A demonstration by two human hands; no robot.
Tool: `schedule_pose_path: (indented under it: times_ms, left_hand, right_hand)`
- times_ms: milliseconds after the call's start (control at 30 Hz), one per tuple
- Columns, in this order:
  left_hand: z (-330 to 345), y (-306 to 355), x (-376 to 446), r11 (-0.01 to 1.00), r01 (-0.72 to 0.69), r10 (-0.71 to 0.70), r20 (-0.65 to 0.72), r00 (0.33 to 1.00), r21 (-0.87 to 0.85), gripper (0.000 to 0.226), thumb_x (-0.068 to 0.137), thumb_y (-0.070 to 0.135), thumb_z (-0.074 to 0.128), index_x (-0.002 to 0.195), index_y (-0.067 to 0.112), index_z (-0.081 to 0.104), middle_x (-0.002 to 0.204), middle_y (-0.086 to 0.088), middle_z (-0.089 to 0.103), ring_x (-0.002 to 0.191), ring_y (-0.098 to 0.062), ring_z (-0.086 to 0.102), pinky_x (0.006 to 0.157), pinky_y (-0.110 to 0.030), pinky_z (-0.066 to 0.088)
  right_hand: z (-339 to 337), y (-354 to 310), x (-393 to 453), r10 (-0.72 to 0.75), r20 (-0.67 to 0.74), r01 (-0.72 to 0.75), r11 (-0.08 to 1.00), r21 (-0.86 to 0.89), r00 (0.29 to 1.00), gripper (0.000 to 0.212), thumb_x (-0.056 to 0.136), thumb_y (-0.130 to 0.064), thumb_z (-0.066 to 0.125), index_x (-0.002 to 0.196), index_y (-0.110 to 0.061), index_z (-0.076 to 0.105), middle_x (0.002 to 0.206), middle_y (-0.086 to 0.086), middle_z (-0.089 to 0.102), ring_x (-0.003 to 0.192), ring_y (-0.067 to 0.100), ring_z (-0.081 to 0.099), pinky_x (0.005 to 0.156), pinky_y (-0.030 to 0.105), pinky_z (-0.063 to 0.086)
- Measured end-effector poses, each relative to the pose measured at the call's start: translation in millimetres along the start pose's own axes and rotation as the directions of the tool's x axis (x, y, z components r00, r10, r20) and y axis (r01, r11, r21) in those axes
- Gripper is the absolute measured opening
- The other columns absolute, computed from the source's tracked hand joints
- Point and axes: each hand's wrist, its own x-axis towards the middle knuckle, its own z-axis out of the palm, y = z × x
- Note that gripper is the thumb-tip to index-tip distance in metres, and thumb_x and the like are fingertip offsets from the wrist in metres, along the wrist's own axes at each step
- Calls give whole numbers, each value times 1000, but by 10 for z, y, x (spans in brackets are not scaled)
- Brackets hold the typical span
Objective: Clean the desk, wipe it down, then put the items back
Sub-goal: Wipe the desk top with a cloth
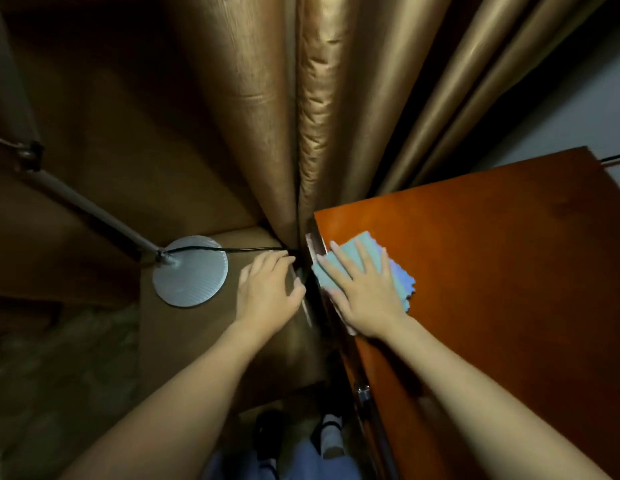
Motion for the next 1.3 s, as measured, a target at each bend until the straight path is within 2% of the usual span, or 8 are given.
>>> schedule_pose_path:
  times_ms: [133,300,500,600,767,967,1167,1300]
  left_hand:
    - [4,214,18,998,-58,60,53,997,-35,48,86,39,41,127,19,57,135,5,51,131,-14,37,107,-34,26]
    - [-78,158,45,992,-129,129,26,991,3,42,89,33,50,127,17,57,136,3,51,132,-16,36,106,-36,28]
    - [-53,130,-61,996,-85,85,29,996,21,48,80,36,45,121,15,62,129,1,57,126,-17,43,101,-36,33]
    - [10,313,-95,994,-105,102,98,990,26,41,90,33,50,127,18,57,134,4,52,129,-13,38,104,-34,30]
    - [117,693,-67,985,-170,172,122,977,-30,42,90,34,50,130,19,54,136,4,50,131,-13,36,106,-35,31]
    - [179,784,-8,979,-204,205,83,975,-21,41,89,32,52,127,18,56,134,2,52,129,-14,39,104,-36,33]
    - [227,863,36,988,-154,154,73,985,-12,40,84,34,48,116,15,62,124,-1,58,120,-21,49,94,-39,40]
    - [302,1183,87,973,-229,229,92,969,-17,46,82,35,44,119,12,61,125,-3,58,119,-21,49,95,-38,40]
  right_hand:
    - [-63,518,-384,277,26,-278,960,45,960,60,90,-49,20,147,-32,28,154,-1,30,140,37,27,106,66,18]
    - [-160,422,174,662,34,-656,733,180,749,56,99,-46,23,151,-34,3,160,-4,0,146,33,-5,110,64,-3]
    - [11,-199,-21,282,-24,-281,959,49,959,57,89,-46,28,141,-29,43,147,3,42,132,40,41,101,70,24]
    - [99,-38,-587,98,10,-97,995,-23,995,52,91,-46,32,140,-32,41,146,0,44,132,38,40,105,63,21]
    - [50,602,-1102,250,87,-250,968,-10,964,58,89,-50,28,145,-33,29,149,-2,39,136,35,36,103,65,28]
    - [-99,593,-243,625,39,-623,769,146,780,57,99,-48,19,151,-34,-1,160,-4,-2,146,32,-6,110,63,-3]
    - [57,137,-664,120,11,-120,992,32,993,58,82,-42,40,138,-29,48,150,0,37,136,37,33,106,63,12]
    - [120,650,-1152,148,36,-146,988,-39,988,55,86,-51,34,136,-32,48,147,-4,42,136,30,31,105,60,19]
